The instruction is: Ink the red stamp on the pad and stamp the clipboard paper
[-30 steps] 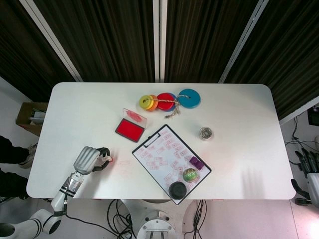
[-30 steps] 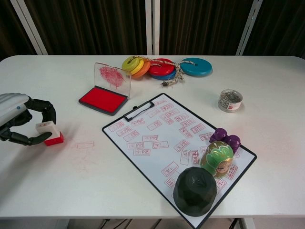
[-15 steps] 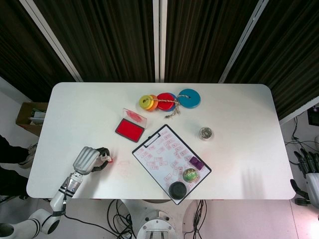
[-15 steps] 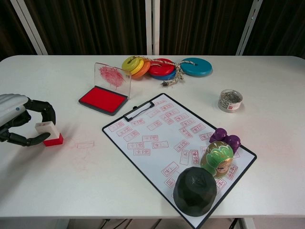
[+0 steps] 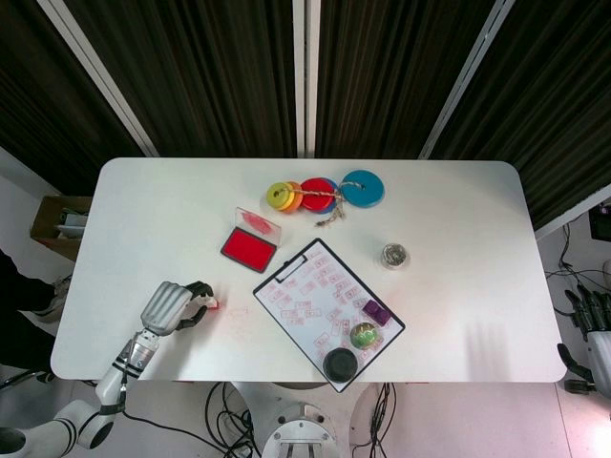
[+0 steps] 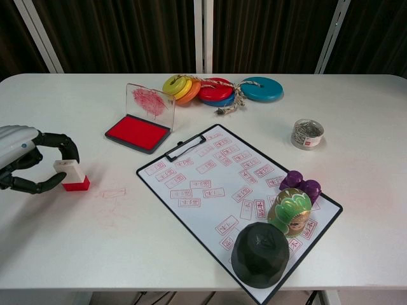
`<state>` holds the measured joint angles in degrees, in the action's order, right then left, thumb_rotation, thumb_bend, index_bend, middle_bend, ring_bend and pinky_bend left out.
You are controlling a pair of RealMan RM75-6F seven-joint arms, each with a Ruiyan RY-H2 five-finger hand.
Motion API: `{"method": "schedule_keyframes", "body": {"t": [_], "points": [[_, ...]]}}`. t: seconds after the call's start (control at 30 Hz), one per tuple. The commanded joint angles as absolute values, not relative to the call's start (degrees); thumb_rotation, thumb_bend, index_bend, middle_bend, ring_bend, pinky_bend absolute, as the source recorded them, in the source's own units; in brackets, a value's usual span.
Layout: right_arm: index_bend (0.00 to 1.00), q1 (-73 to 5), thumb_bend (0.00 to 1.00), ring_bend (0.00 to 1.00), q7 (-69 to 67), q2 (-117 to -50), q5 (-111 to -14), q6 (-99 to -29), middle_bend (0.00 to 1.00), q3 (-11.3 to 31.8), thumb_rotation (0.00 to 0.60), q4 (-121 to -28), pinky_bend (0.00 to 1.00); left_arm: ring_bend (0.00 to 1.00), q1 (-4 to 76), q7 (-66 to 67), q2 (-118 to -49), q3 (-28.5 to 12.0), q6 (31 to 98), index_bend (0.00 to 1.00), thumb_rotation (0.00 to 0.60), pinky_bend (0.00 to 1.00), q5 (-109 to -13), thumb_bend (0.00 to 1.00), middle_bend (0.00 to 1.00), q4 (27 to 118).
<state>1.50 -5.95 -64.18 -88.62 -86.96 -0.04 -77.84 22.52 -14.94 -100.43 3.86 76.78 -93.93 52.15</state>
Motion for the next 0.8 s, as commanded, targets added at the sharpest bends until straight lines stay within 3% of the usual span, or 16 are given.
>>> {"method": "schedule_keyframes", "body": {"t": [0.03,0.23,0.47,0.57,0.63,0.67,0.7,0.77,0.8], "points": [[0.0,1.5,0.25,0.0,-6.0,-64.2,-88.6,-86.9,0.0,-0.1,0.6,-77.8,0.0,1.0,22.5,-14.8,-100.4,3.9,76.8,0.41,0.6,1.0,-94.0,0.4,0.47,52.2],[0.0,1.5,0.25,0.0,-6.1,-64.2,-88.6,-87.1,0.0,0.1,0.6,-77.7,0.0,1.0,22.3,-14.7,-99.9,4.1,77.3,0.38,0.6,1.0,-94.4,0.38,0.44,52.8],[0.0,1.5,0.25,0.0,-6.2,-64.2,-88.4,-87.2,0.0,0.3,0.6,-77.8,0.0,0.99,22.0,-13.2,-97.8,2.7,80.2,0.23,0.6,1.0,-94.4,0.32,0.35,55.5],[0.0,1.5,0.25,0.0,-6.3,-64.1,-88.3,-87.3,0.0,0.4,0.6,-77.9,0.0,0.85,21.3,-10.7,-93.0,2.1,83.3,0.22,0.6,0.99,-95.0,0.24,0.27,60.8],[0.0,1.6,0.25,0.0,-6.4,-63.9,-88.2,-87.5,0.0,0.5,0.6,-77.9,0.0,0.67,19.5,-5.9,-88.1,1.4,87.4,0.2,0.583,0.88,-95.1,0.16,0.22,65.9],[0.0,1.6,0.25,0.0,-6.4,-63.9,-88.2,-87.6,0.0,0.5,0.6,-77.9,0.0,0.55,18.4,-4.2,-85.8,1.2,89.2,0.19,0.495,0.77,-94.9,0.13,0.2,68.4],[0.0,1.7,0.25,0.0,-6.6,-63.8,-88.3,-87.8,0.0,0.6,0.6,-77.9,0.0,0.39,16.9,-3.0,-82.6,1.0,91.5,0.17,0.338,0.59,-94.6,0.11,0.17,71.8],[0.0,1.9,0.25,0.0,-6.8,-63.7,-88.5,-88.4,0.0,0.6,0.6,-77.7,0.0,0.18,14.7,-2.6,-77.8,1.0,95.1,0.16,0.068,0.32,-94.7,0.11,0.14,75.1],[0.0,2.0,0.25,0.0,-7.0,-63.7,-88.9,-88.8,0.0,0.4,0.6,-77.5,0.0,0.13,13.2,-2.6,-75.0,1.4,97.2,0.16,0.011,0.25,-95.0,0.11,0.14,76.2]]}}
